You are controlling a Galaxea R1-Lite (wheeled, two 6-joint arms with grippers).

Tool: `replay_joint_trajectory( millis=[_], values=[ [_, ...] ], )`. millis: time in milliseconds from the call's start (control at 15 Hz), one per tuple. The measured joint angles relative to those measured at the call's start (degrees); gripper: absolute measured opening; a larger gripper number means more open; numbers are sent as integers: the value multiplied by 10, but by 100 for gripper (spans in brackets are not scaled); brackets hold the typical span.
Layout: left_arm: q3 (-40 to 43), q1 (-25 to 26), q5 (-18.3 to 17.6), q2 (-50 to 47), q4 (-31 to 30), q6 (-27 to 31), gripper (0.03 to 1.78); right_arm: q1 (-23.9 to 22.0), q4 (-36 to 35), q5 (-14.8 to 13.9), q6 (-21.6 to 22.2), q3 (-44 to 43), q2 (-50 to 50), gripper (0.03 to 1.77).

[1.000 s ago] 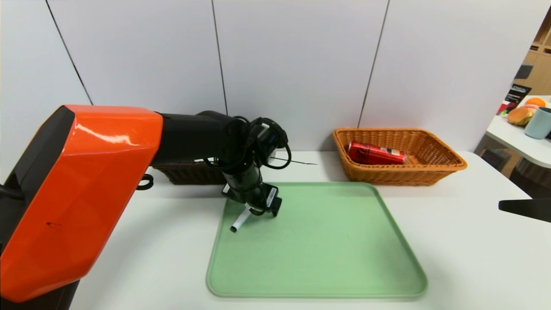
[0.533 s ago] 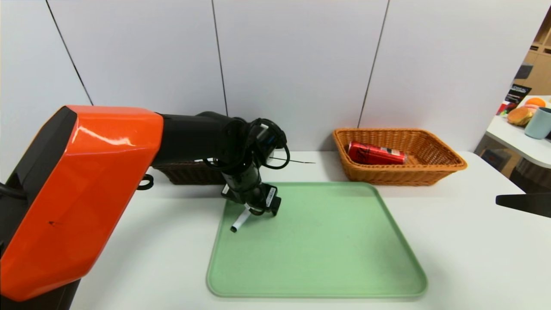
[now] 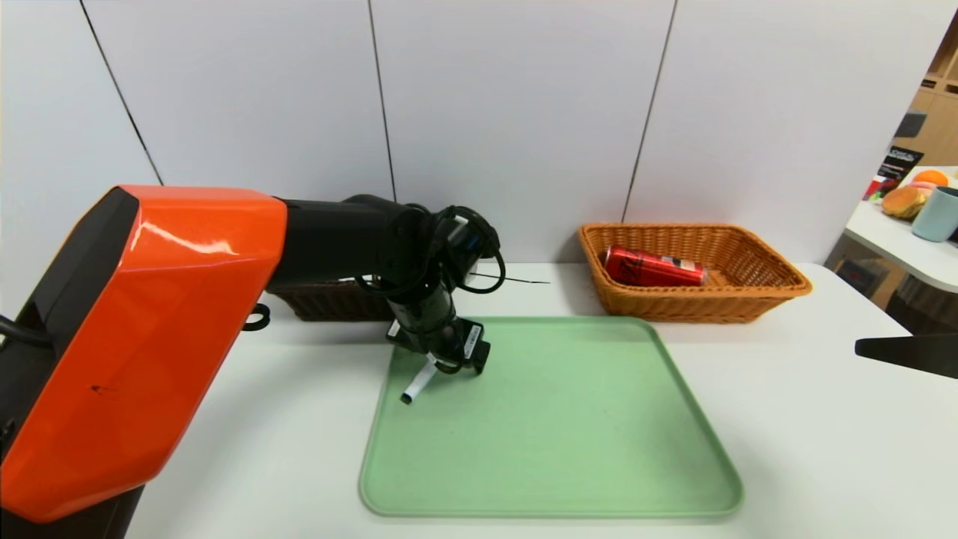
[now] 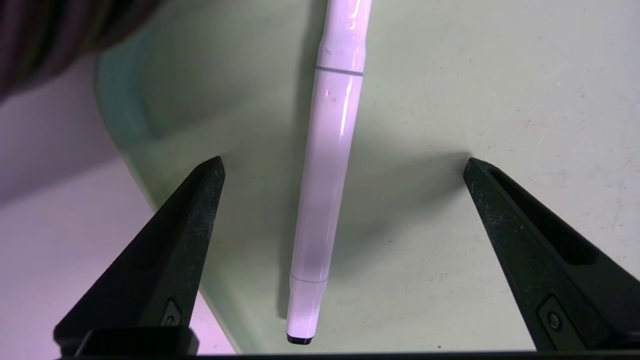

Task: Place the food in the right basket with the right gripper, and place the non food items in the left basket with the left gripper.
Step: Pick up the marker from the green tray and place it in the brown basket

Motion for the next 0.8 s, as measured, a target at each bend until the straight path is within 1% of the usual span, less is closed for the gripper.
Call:
replay_joint_trajectory(
  millis=[200, 800],
  values=[
    [-2, 0, -3, 1, -16, -27, 169, 5, 0, 0, 0, 0, 3, 170],
    [-1, 0, -3, -3, -15, -31, 169, 19, 0, -1, 0, 0, 10, 170]
  ],
)
